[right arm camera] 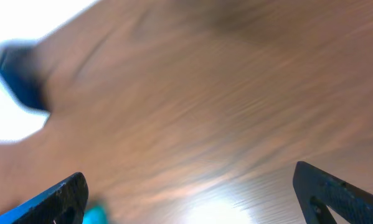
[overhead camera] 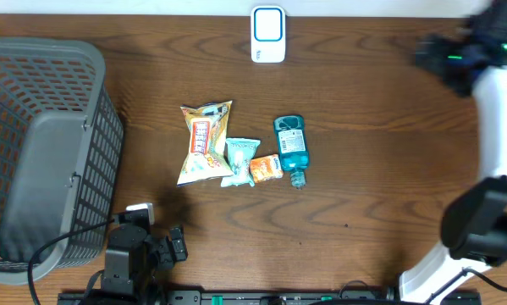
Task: Scan the item barcode
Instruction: 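Move the right gripper to the teal bottle and grasp it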
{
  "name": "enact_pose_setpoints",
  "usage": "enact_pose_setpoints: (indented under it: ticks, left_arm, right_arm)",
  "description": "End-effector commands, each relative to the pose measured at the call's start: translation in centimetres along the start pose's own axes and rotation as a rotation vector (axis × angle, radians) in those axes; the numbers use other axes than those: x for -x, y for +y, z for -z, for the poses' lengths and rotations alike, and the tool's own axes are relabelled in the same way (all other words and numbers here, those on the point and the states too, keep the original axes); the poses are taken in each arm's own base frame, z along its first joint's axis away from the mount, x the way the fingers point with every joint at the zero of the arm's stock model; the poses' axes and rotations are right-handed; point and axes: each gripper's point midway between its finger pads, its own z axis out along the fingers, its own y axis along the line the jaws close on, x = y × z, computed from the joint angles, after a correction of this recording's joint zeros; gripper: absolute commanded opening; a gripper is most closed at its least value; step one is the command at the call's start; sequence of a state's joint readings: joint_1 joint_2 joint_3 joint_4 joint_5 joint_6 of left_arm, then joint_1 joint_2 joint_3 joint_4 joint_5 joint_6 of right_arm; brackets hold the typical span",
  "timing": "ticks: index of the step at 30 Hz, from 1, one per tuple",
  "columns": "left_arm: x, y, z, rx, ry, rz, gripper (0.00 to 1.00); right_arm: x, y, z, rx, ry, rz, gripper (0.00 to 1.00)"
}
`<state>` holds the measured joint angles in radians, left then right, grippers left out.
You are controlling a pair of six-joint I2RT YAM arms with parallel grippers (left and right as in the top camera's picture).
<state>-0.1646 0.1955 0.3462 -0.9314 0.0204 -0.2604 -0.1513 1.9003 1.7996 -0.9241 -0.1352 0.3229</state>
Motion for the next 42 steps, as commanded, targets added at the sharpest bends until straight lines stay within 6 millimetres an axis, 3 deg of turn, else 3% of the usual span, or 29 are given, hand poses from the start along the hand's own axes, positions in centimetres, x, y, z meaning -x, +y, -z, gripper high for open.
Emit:
enact_pose_setpoints:
  ticks: [1,6,9,17,26,28,29,34,38,42]
  left_arm:
    - [0.2,0.1,0.1,0.006,-0.006,-0.009,0.98]
    - [0.2,0.1,0.1,0.006,-0.006,-0.009,0.98]
    - [0.2,0.1,0.1,0.006,-0.006,-0.009,0.98]
    - [0.2,0.1,0.1,0.006,-0.006,-0.009,0.98]
    - [0.2,0.1,0.1,0.006,-0.006,-0.009,0.98]
    - [0.1,0.1,0.1,0.006,-0.006,-0.009,0.98]
    - [0.2,0.1,0.1,0.006,-0.006,-0.009,0.98]
    - [0.2,0.1,0.1,0.006,-0.006,-0.009,0.98]
    - [0.2,0.1,0.1,0.006,-0.006,-0.009,0.98]
    - [0.1,0.1,0.1,0.006,-0.006,-0.009,0.98]
  right_arm:
    - [-5.0,5.8,-1.9,-0.006,0.106,0.093,0.99]
    - [-13.4,12.7,-3.0,0.139,0.344,0.276,0.99]
    - [-17.5,15.4,-3.6,0.287,0.48,0.404,0.99]
    - [-22.5,14.8,-9.5,0.288,0.669,0.388,0.94]
    - [-27.5,13.6,-13.6,0.272,0.838,0.349,0.83]
    - [-29.0,12.8,-14.9,0.229,0.87,0.366,0.69]
    - [-29.6,11.7,-15.8,0.17,0.874,0.389,0.54]
    - [-29.5,10.3,-16.7,0.077,0.849,0.435,0.24]
    - [-28.4,10.8,-16.2,0.088,0.823,0.435,0.13]
    - [-25.6,10.7,-14.9,0.037,0.742,0.465,0.06]
